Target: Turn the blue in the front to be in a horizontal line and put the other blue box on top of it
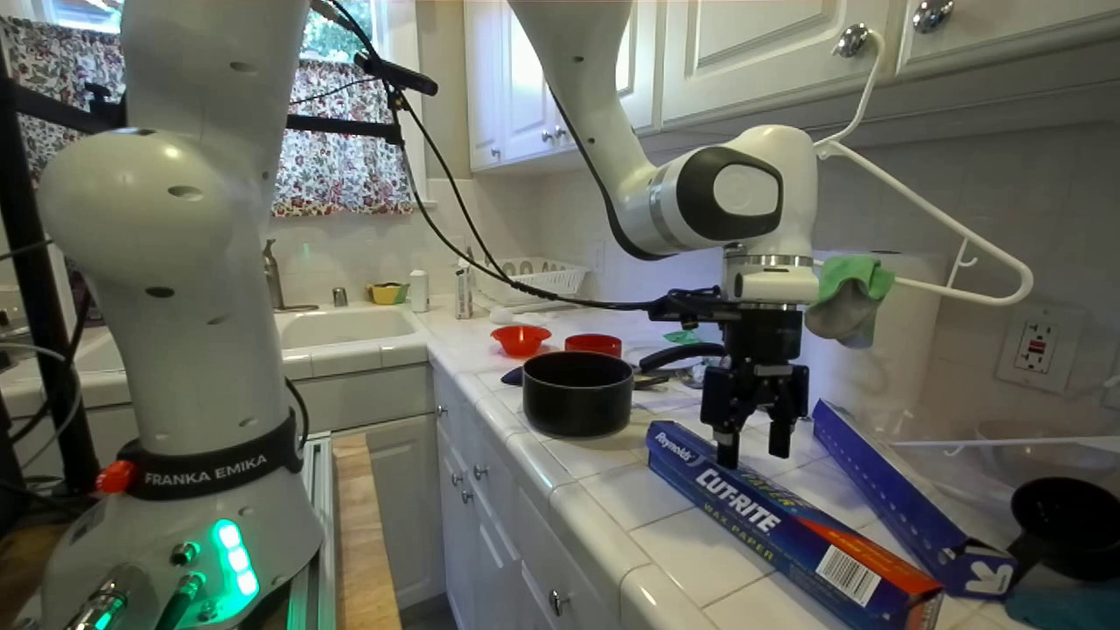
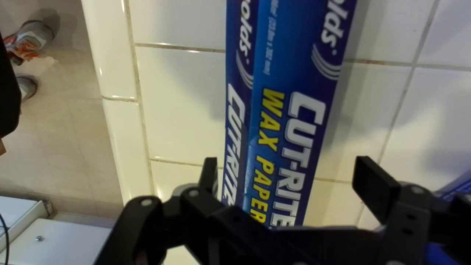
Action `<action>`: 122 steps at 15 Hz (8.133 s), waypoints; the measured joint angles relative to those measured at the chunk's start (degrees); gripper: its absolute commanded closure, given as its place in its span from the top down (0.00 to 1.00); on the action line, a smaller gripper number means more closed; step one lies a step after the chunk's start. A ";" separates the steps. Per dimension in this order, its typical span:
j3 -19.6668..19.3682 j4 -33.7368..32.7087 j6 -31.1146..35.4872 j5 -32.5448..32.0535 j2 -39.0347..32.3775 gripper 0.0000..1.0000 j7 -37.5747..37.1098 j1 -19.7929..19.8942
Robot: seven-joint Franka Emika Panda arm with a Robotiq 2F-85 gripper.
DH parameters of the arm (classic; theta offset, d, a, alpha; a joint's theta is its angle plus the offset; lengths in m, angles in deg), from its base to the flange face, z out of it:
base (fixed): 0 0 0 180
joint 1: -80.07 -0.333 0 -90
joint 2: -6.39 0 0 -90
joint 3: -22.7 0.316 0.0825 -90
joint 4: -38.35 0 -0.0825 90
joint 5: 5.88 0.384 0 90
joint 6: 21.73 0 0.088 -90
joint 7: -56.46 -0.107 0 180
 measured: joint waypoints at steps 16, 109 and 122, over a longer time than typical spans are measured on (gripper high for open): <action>-6.65 -3.11 21.10 -11.52 -7.58 1.00 -22.05 -0.53; 6.35 -15.26 20.56 31.68 -16.31 1.00 40.24 7.17; 8.36 -17.64 22.17 32.25 -20.46 0.41 40.25 7.16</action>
